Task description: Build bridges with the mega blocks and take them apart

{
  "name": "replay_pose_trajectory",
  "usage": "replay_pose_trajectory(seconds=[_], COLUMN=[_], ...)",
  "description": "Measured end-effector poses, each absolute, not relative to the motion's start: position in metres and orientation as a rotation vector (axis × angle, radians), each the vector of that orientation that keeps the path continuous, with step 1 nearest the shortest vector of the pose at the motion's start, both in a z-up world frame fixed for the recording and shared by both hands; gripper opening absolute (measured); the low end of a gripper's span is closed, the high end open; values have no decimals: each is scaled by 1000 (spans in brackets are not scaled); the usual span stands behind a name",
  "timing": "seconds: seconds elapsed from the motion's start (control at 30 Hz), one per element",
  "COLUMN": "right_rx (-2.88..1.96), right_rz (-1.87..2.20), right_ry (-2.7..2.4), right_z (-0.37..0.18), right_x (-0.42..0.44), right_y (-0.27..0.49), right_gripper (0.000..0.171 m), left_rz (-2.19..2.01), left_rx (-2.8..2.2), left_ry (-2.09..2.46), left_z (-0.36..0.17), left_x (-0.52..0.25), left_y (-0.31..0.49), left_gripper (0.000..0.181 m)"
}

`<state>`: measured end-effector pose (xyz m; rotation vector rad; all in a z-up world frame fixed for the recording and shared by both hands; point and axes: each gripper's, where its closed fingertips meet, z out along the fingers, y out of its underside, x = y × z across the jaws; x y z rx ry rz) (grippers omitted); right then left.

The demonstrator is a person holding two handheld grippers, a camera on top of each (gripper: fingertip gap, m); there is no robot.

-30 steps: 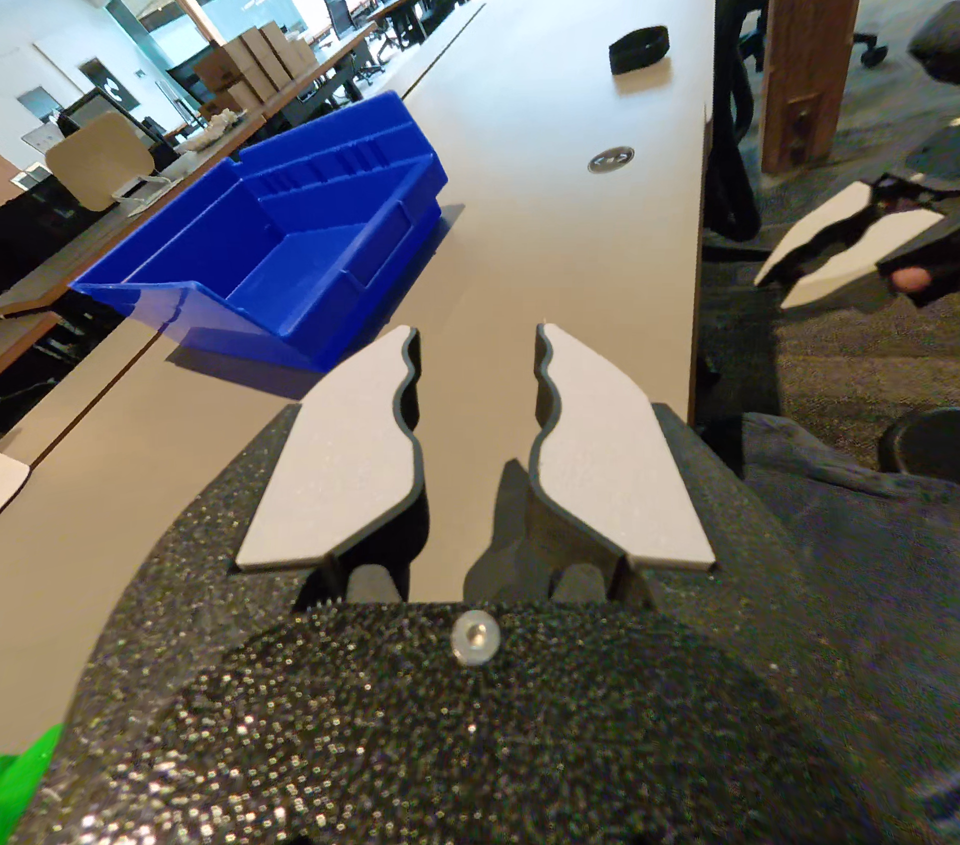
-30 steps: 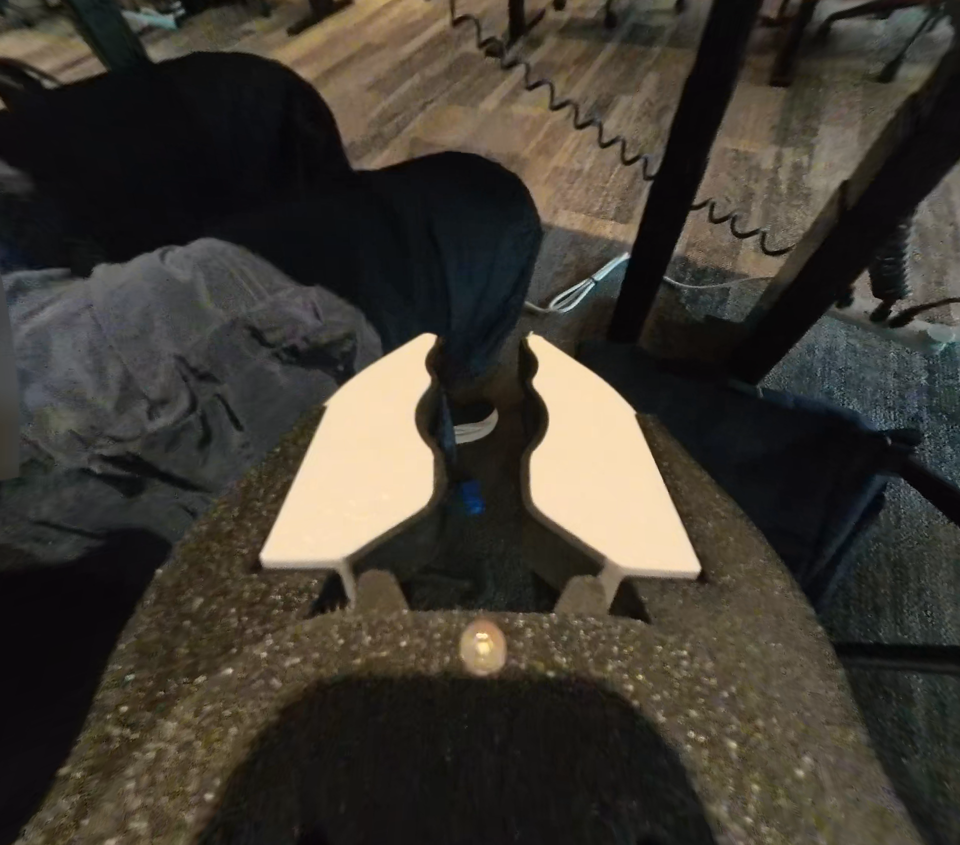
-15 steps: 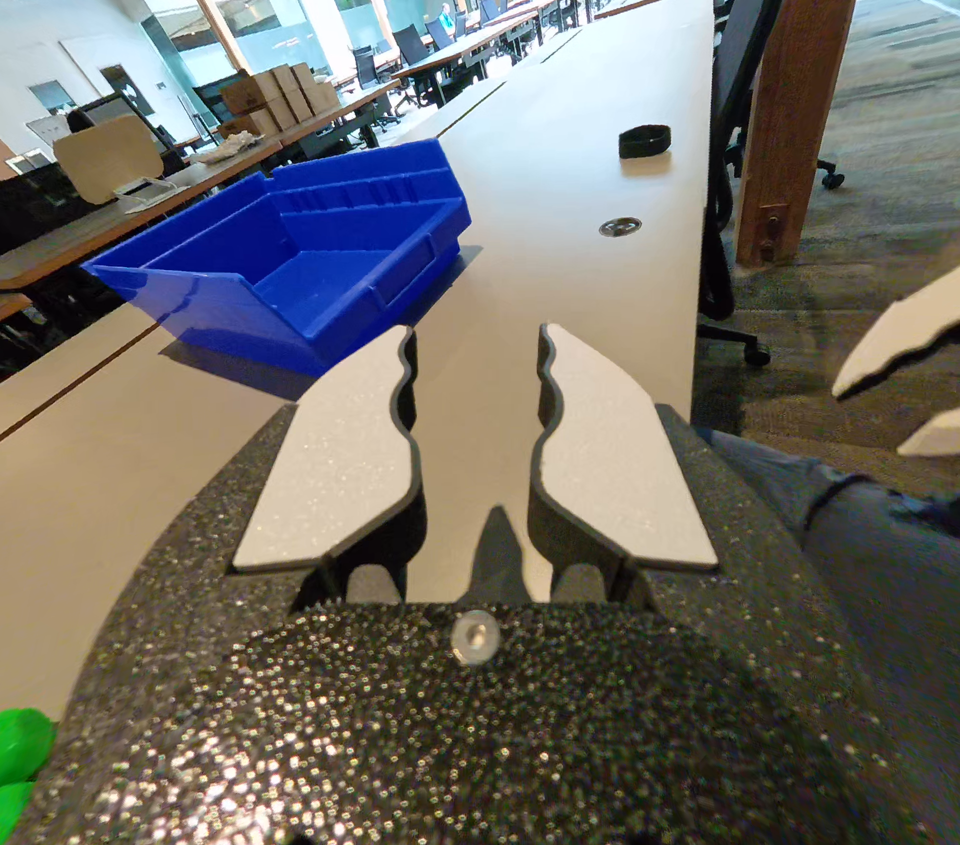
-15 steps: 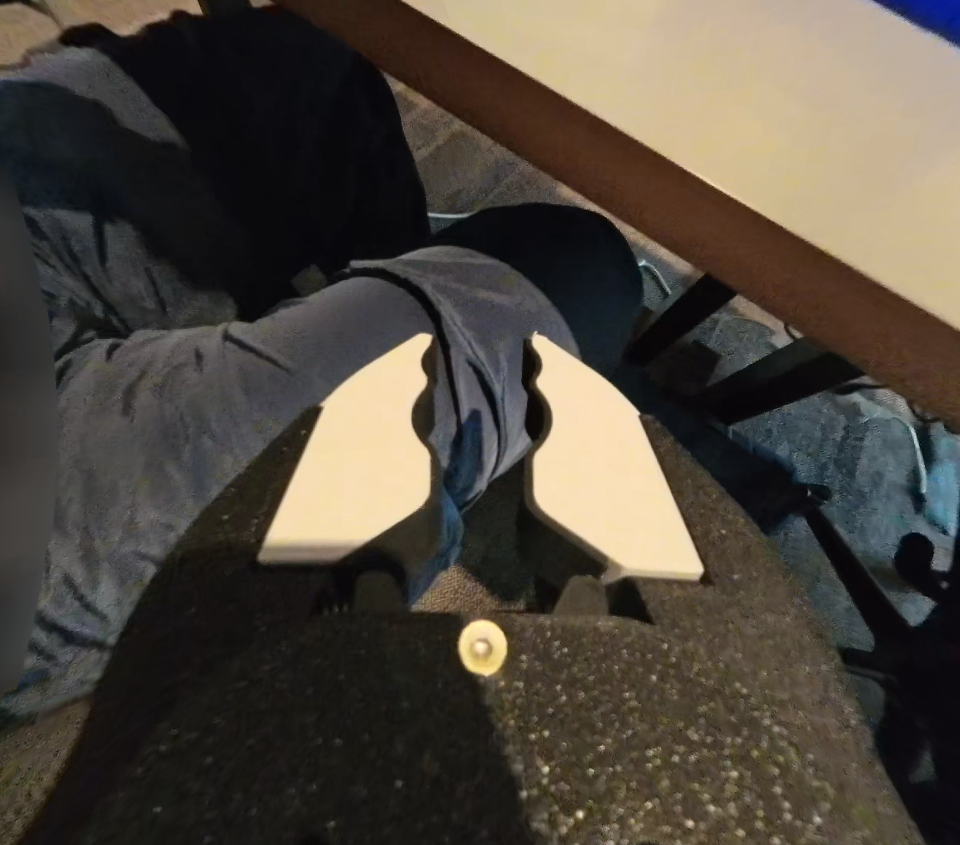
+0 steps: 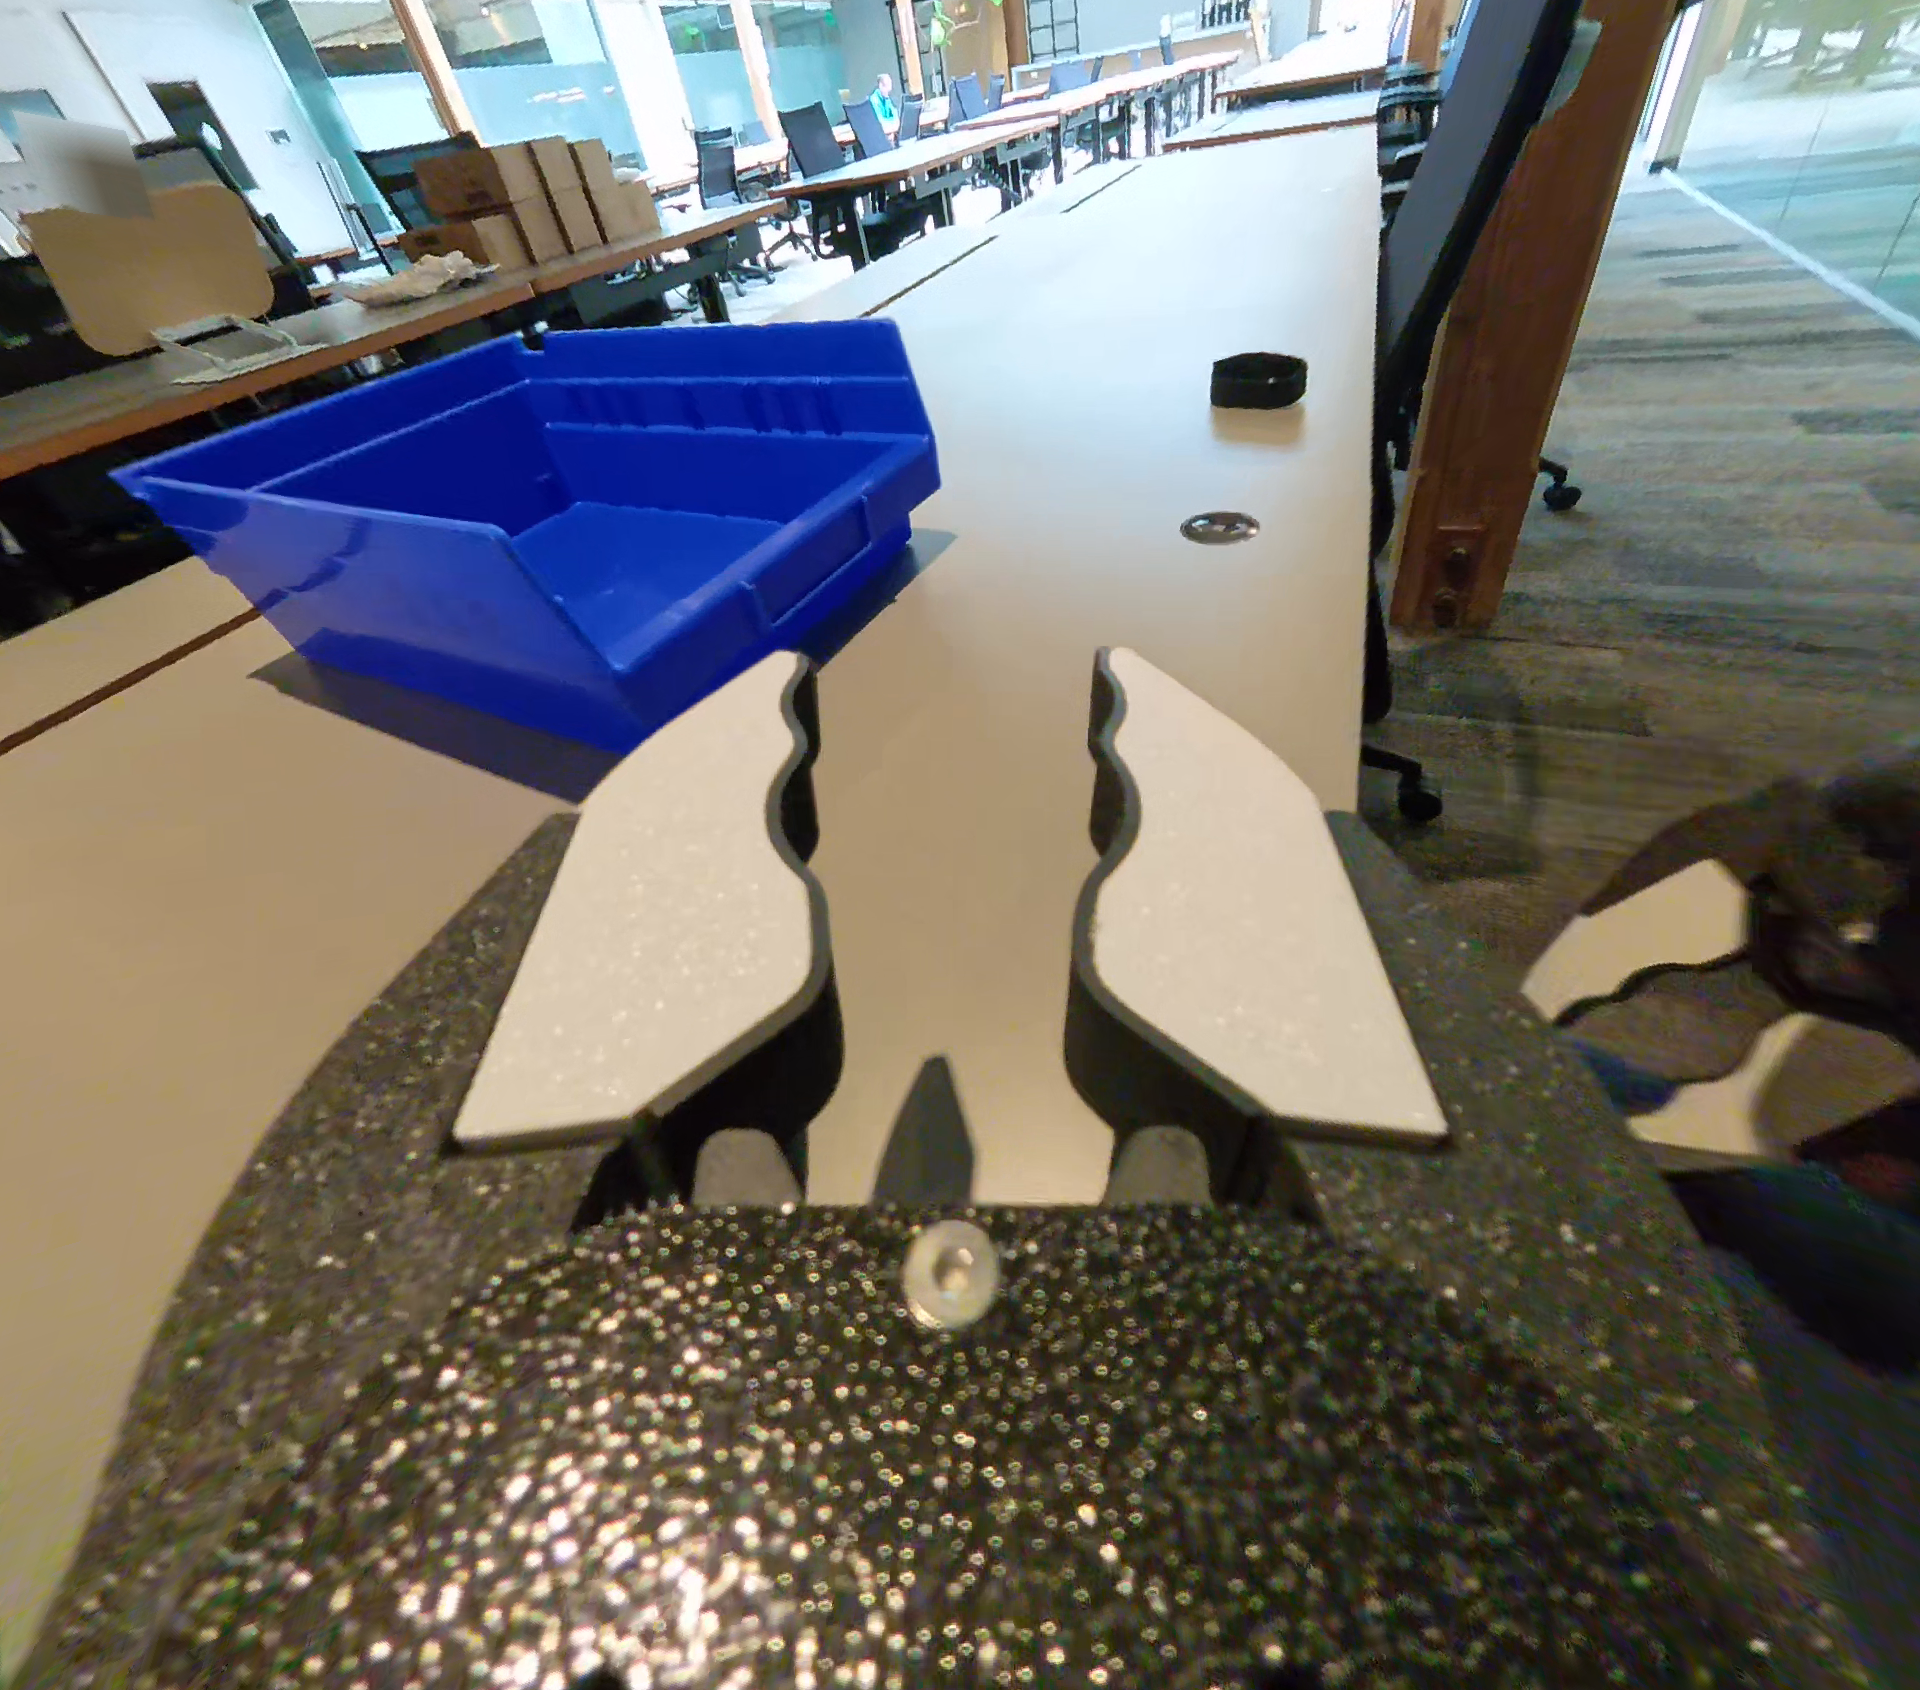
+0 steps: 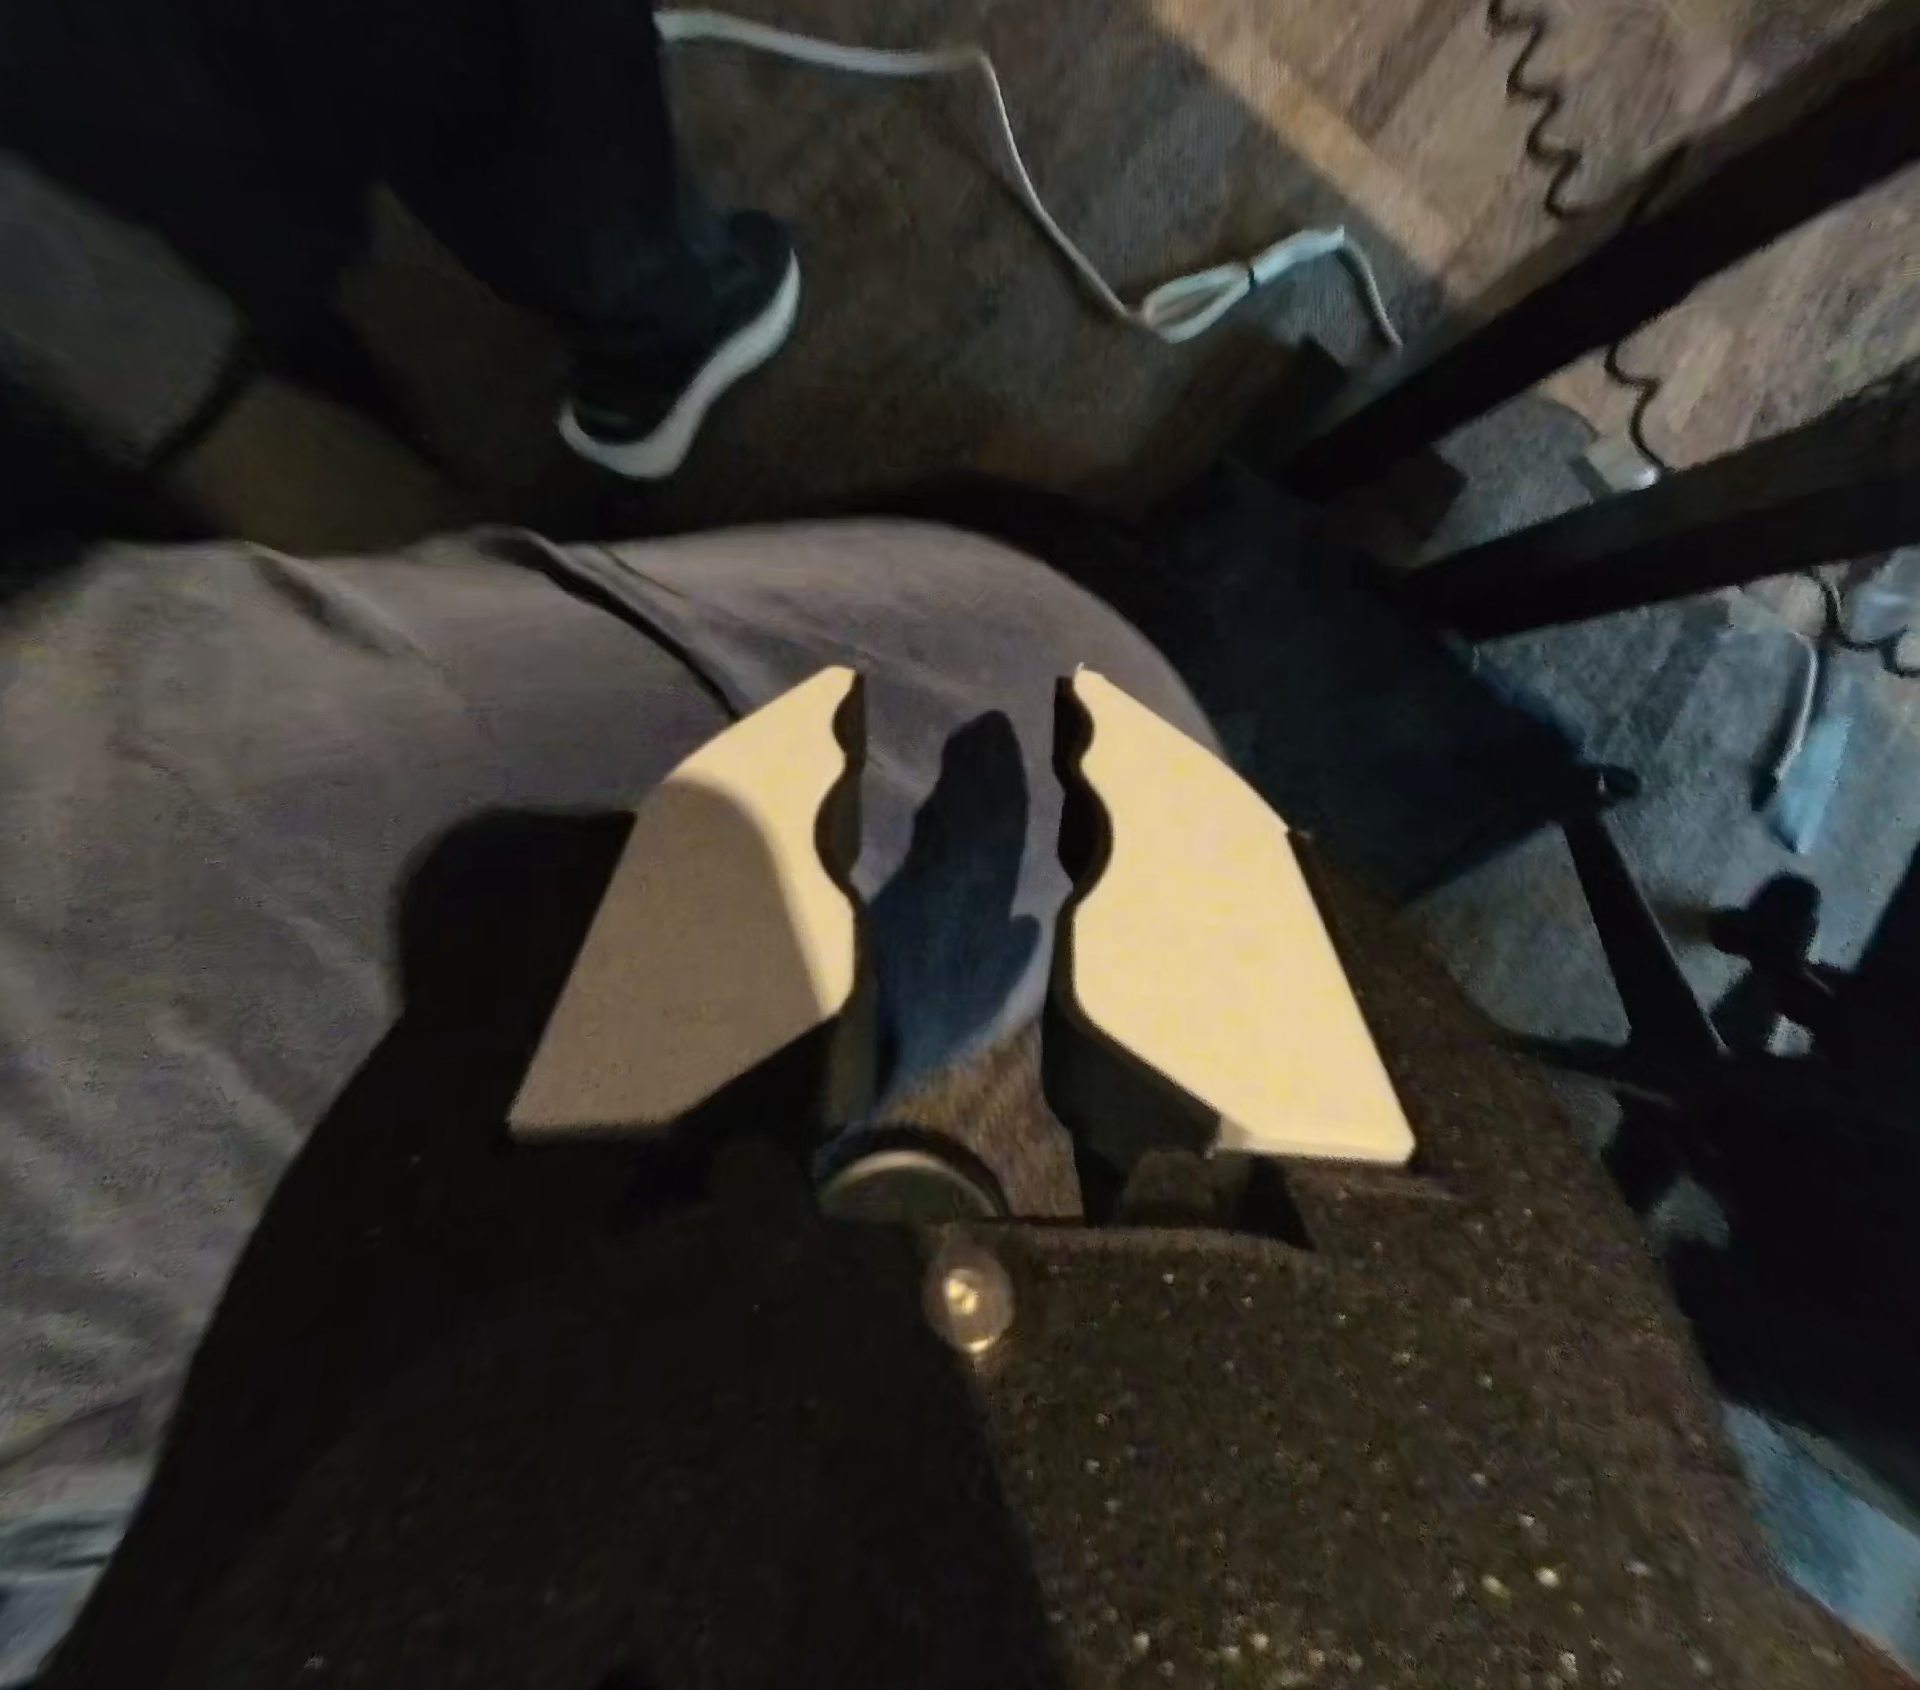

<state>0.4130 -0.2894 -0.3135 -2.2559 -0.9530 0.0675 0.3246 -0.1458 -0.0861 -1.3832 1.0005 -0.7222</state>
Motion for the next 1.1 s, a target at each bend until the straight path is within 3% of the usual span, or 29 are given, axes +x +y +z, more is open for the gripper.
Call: replay_pose_trajectory(seconds=[0.03,0.2,0.37,0.5,0.6,0.87,1.1], right_rx=[-2290,-2398,-2554,-2675,-2749,-2717,-2814], right_rz=[39,268,606,599,495,127,159], right_ry=[-959,-658,-331,-284,-308,-696,-861], right_z=[-327,-428,-617,-757,-828,-902,-948], right_x=[426,478,487,475,463,418,396], right_y=[-284,-240,-222,-217,-211,-174,-167], right_gripper=[35,37,45,47,50,68,74], left_rz=[-736,-753,-699,-620,-546,-426,-354], left_rx=[-1381,-1403,-1427,-1451,-1449,-1497,-1489], left_ry=[990,966,1009,1077,1123,1239,1281], left_z=[-85,-85,-92,-101,-107,-127,-133], left_x=[324,322,327,334,338,347,350], left_y=[-145,-142,-142,-143,-144,-145,-147], left_gripper=[49,49,49,49,46,45,43])
